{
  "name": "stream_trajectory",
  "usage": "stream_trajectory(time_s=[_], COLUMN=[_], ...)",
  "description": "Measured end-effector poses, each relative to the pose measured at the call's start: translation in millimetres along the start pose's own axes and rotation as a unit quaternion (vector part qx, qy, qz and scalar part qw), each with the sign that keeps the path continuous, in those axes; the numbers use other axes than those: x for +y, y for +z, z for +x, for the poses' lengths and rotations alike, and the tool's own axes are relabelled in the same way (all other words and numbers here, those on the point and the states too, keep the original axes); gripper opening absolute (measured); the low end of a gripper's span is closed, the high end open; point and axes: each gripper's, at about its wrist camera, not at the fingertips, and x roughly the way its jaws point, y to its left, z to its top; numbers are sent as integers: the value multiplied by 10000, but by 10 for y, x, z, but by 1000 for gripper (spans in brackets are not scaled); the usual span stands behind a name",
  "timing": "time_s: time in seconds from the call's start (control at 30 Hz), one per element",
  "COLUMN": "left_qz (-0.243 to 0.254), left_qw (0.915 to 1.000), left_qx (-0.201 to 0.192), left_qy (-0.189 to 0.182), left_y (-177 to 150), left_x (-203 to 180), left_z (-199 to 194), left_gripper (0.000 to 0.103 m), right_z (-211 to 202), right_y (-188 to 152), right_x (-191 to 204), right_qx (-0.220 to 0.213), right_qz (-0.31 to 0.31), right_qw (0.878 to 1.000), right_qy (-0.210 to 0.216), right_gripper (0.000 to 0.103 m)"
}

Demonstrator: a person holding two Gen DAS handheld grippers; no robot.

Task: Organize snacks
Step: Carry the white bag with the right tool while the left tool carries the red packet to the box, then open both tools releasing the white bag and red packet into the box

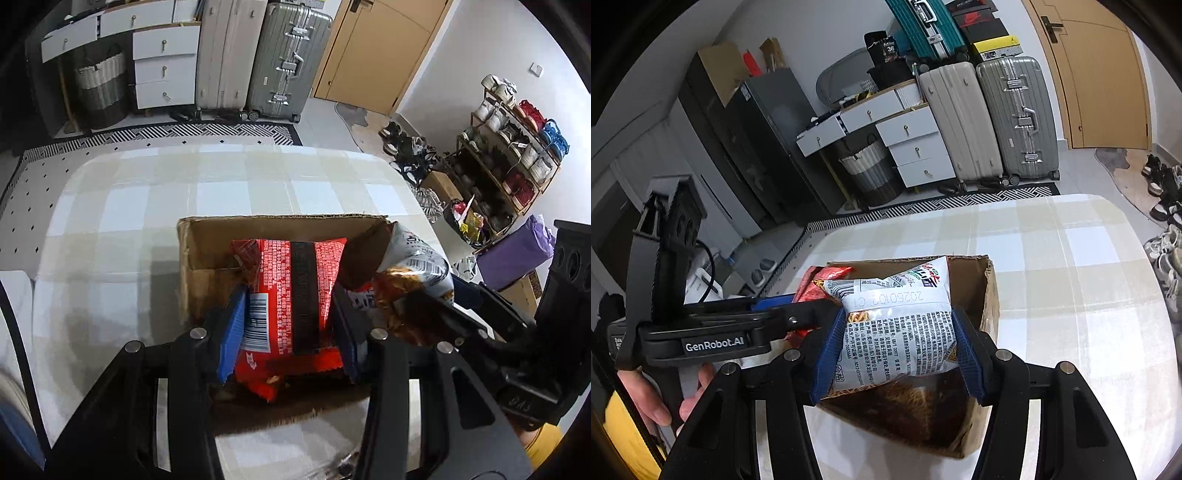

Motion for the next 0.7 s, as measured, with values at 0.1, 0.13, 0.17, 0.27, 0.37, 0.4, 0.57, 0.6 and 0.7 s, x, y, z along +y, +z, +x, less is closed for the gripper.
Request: stream_trajectory(time_s=[0.1,0.13,0.17,0.27,0.37,0.4,0.57,0.6,0.7], left_qz=[12,12,18,24,39,42,135,135,93], left_qw=[9999,9999,9999,9999,9999,9999,9998,9997,9998], left_qx=[96,109,90,66,80,87,84,83,117], left_qy=[62,76,91,74,110,118,152,161,112], left_y=[-4,-15,-22,-37,-46,-61,-90,-119,-131], left_x=[2,5,11,24,24,32,-12,0,19], left_z=[194,257,311,397,417,407,398,342,318], left_gripper=[41,41,41,41,41,41,41,41,41], right_z=[80,103,137,177,218,223,267,267,271], right_y=[40,45,56,49,39,32,14,15,24], right_x=[-4,-10,-10,31,68,79,131,136,141], right_qx=[-24,-16,10,19,63,61,97,78,48], right_qz=[-137,-140,-175,-375,-503,-524,-650,-664,-658], right_qw=[9999,9999,9998,9991,9983,9982,9970,9969,9969], right_qy=[-71,-73,-104,-191,-276,-290,-399,-426,-430], right_gripper=[57,57,57,57,57,57,58,58,58])
